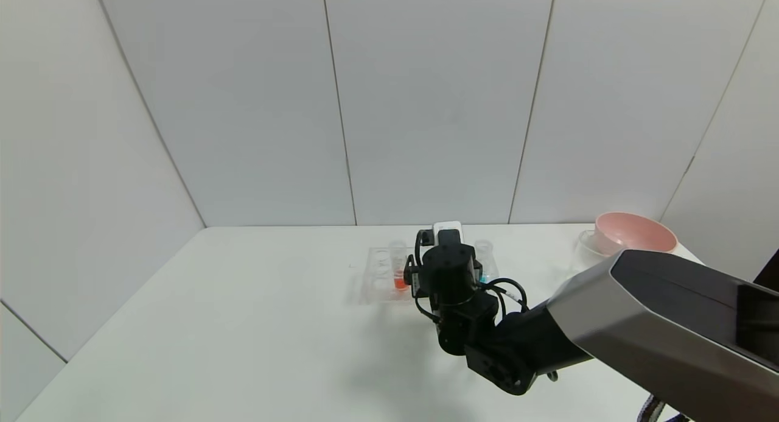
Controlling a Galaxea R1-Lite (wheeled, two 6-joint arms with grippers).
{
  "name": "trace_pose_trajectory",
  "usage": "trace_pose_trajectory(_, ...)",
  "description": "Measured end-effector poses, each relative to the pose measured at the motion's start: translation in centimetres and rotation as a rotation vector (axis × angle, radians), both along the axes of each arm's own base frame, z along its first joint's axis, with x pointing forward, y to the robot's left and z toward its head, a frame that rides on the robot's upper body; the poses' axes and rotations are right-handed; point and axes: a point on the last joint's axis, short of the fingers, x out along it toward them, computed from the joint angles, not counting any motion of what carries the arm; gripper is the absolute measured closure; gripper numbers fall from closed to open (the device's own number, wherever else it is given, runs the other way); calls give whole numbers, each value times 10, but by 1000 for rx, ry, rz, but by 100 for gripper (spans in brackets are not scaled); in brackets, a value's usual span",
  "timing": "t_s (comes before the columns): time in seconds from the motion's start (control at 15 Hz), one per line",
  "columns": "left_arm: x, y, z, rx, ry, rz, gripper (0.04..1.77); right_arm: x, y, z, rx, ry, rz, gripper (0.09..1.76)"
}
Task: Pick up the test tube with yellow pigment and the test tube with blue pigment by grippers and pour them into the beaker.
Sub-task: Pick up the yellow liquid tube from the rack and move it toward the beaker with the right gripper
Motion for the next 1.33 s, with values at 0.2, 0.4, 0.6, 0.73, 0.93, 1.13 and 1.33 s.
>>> trace_pose_trajectory(0.2, 0, 0, 0, 0, 0, 0, 5, 5, 1, -2, 5, -3, 1, 23)
trace_pose_trajectory(0.4, 0, 0, 0, 0, 0, 0, 5, 7, 1, -3, 6, -5, -4, 72)
trace_pose_trajectory(0.6, 0, 0, 0, 0, 0, 0, 5, 7, 0, -2, 6, -4, -5, 105)
trace_pose_trajectory(0.73, 0, 0, 0, 0, 0, 0, 5, 6, -1, -3, 3, -2, -6, 132)
trace_pose_trajectory(0.93, 0, 0, 0, 0, 0, 0, 5, 6, -1, -2, 5, -4, -6, 132)
trace_pose_trajectory(1.13, 0, 0, 0, 0, 0, 0, 5, 7, -3, -1, 5, -5, -11, 132)
trace_pose_trajectory(1.33, 0, 0, 0, 0, 0, 0, 5, 9, -5, 3, 8, -11, -17, 132)
